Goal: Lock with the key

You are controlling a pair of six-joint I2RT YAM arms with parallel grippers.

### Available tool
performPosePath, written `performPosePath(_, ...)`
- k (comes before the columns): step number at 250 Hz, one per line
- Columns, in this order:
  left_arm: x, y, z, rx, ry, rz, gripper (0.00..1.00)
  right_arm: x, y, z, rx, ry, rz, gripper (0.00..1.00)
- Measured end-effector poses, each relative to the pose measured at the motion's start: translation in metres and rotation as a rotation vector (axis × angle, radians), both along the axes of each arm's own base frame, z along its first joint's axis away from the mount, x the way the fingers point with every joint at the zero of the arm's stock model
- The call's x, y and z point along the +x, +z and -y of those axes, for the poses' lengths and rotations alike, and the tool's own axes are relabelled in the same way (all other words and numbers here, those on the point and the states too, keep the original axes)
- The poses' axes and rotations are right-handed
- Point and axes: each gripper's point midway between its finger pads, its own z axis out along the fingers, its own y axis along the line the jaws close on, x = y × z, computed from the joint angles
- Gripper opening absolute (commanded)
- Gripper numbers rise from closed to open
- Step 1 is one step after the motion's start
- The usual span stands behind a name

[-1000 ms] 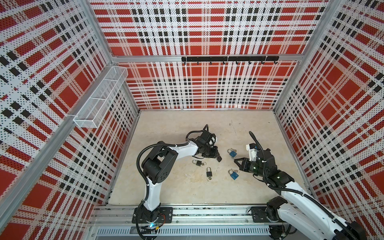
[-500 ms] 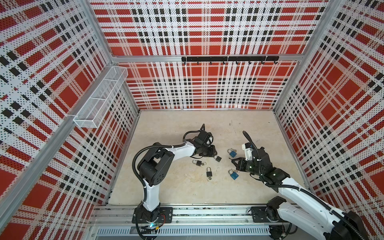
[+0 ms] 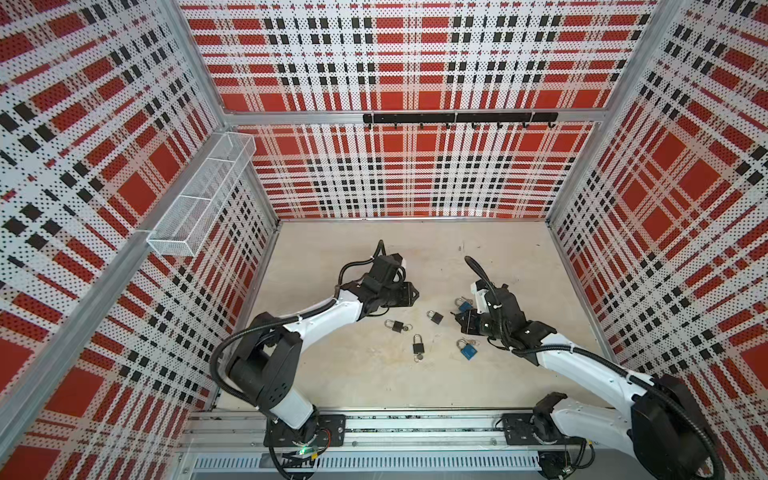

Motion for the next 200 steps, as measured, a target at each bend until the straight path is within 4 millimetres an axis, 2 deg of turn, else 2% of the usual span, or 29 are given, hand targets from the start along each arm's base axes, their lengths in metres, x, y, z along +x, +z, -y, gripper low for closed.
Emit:
performPosePath(57, -0.018, 0.038, -0.033, -0.040, 0.077, 0.077, 0.38, 0.022, -0.024, -0.012, -0.058, 0.019, -0.025, 0.00)
performPosePath(91, -0.032, 0.052, -0.053, -0.058, 0.122, 0.106, 0.40, 0.034, -0.038, -0.021, -0.082, 0.034, -0.045, 0.00)
performPosePath(162, -0.053, 0.053, -0.084, -0.052, 0.193, 0.102, 0.42, 0.056, -0.055, -0.036, -0.097, 0.050, -0.059, 0.00)
performPosePath(200, -0.056, 0.050, -0.092, -0.049, 0.216, 0.089, 0.42, 0.058, -0.065, -0.037, -0.110, 0.052, -0.077, 0.07)
